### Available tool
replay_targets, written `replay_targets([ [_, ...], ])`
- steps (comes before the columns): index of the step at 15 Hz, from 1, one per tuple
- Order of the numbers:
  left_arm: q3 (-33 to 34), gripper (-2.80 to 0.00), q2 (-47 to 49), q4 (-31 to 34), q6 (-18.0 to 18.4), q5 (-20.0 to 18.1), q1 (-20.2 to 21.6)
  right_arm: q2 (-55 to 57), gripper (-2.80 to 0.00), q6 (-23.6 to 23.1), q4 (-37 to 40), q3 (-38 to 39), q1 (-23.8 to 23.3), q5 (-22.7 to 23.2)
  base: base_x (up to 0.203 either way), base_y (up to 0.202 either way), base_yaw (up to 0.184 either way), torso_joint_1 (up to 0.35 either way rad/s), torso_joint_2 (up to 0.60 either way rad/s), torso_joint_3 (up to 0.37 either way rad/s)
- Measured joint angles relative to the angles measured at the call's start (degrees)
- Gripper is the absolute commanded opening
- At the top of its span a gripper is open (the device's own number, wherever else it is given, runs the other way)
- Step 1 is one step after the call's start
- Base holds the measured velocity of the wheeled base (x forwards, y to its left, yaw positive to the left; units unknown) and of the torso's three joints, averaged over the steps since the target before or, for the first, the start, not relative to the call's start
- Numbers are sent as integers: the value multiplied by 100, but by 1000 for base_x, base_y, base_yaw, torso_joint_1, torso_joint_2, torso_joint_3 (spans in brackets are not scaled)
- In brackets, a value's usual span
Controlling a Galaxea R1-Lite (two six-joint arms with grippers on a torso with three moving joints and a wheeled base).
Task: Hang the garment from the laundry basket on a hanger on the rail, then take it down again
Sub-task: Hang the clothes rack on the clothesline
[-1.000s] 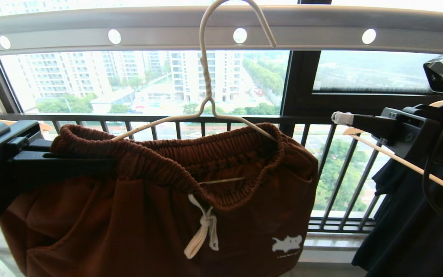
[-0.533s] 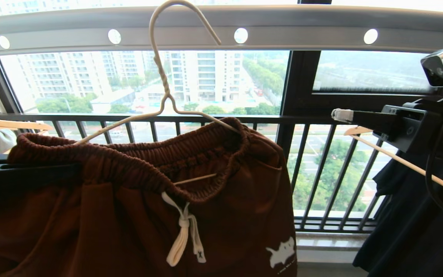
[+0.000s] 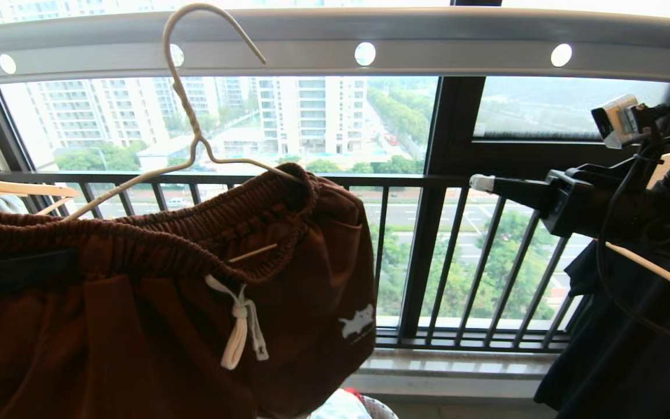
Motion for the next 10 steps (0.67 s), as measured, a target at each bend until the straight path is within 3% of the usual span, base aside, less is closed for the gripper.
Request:
replay_targets([
  [7, 373, -280, -513, 5, -249, 1559, 22, 115, -280, -66, 224, -18, 137, -29, 0, 0, 0, 0, 0, 0],
  [10, 576, -280, -830, -80, -372, 2017, 25, 115, -280, -100, 230, 15, 314, -156, 0, 0, 0, 0, 0, 0],
])
